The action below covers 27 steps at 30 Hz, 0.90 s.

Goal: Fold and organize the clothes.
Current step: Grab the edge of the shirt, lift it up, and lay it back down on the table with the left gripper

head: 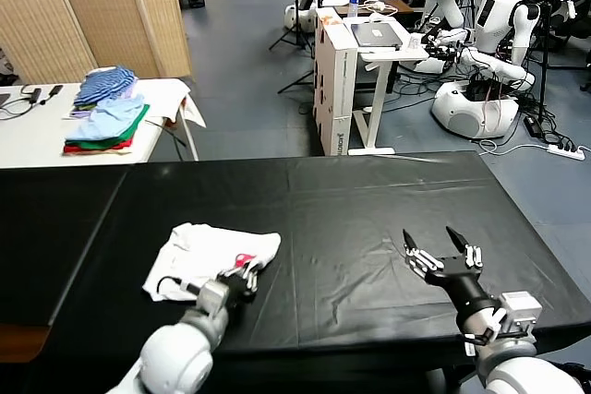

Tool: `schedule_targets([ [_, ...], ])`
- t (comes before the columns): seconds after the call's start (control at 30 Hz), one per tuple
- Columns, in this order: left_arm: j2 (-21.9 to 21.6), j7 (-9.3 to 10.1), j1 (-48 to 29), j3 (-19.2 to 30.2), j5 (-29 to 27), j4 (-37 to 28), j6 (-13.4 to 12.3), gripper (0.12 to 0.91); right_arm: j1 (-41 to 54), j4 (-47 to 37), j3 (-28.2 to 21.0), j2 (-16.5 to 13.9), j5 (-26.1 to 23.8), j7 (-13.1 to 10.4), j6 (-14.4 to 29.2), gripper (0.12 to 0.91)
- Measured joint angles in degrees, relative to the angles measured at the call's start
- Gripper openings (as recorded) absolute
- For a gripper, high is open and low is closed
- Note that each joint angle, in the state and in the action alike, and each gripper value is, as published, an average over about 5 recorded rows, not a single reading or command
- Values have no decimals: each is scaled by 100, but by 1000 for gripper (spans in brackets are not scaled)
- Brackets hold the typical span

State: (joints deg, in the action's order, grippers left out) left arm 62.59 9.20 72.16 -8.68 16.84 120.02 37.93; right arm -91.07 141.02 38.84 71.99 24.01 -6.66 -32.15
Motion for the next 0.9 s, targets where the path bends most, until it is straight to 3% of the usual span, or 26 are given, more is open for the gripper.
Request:
schedule_targets([
  [0.1, 91, 141, -407, 162, 426, -170, -106, 186, -62, 21, 16, 38, -28, 0, 2, 907],
  [0.23, 260, 192, -866, 422, 642, -438, -254, 186, -135, 30, 40, 78, -63, 0, 9, 907],
  [0.6, 869, 233, -1281, 1191, 531, -983, -440, 186, -181, -64, 61, 168, -71, -17, 2, 907],
  [0.9, 1254, 328, -1382, 1415, 608, -1214, -447, 186, -179, -147, 26, 193, -76, -17, -2, 907],
])
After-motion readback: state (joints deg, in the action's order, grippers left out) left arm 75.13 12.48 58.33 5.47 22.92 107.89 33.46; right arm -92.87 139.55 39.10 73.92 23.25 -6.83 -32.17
